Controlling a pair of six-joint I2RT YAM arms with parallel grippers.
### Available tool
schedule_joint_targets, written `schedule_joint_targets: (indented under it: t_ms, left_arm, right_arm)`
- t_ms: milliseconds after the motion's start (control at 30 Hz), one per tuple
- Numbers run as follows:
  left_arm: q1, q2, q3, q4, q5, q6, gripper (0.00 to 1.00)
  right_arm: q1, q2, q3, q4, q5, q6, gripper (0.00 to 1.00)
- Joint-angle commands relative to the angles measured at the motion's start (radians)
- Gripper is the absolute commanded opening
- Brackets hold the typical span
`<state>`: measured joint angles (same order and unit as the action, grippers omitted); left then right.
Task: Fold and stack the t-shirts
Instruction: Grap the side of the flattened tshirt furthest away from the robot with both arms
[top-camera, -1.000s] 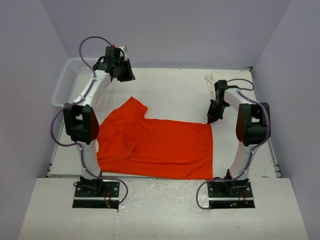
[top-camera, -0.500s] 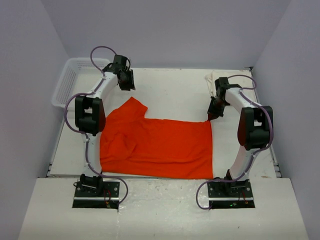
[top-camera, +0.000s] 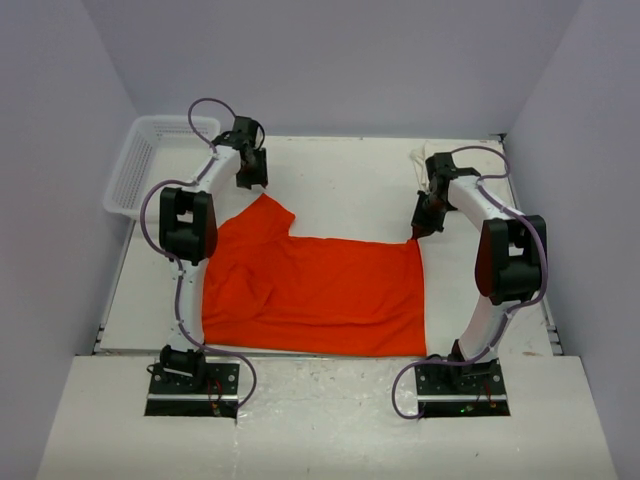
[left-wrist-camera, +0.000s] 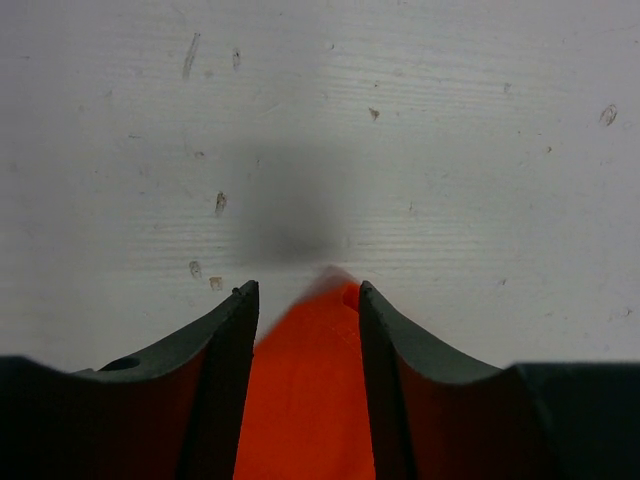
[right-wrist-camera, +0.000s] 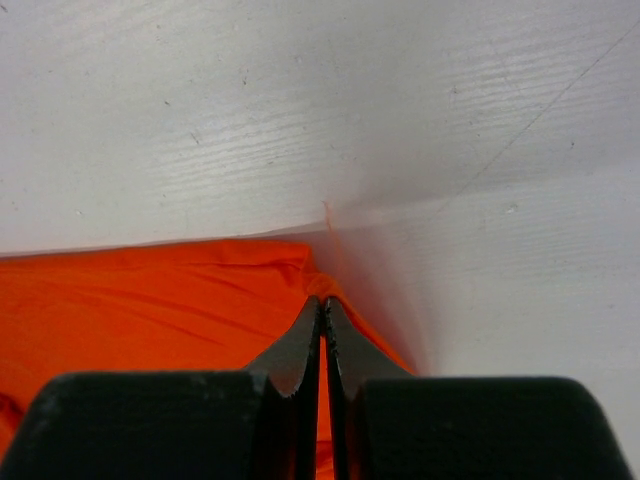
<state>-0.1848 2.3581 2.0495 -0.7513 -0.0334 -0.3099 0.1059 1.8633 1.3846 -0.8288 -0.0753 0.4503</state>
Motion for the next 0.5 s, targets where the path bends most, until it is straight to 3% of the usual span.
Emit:
schedule_joint_targets:
  t_ms: [0,467]
  left_arm:
    - [-0.008,0.009,0.034,-0.014,-0.033,0.031,0.47]
    - [-0.058,0.047,0.04,-0.033,-0.042,0.038,0.45]
  right_arm:
    - [0.0,-0.012,0.019,0.011,-0.023,-0.009,0.0]
    - [0.002,-0.016,0.019,0.005,-0.021,-0.009,0.0]
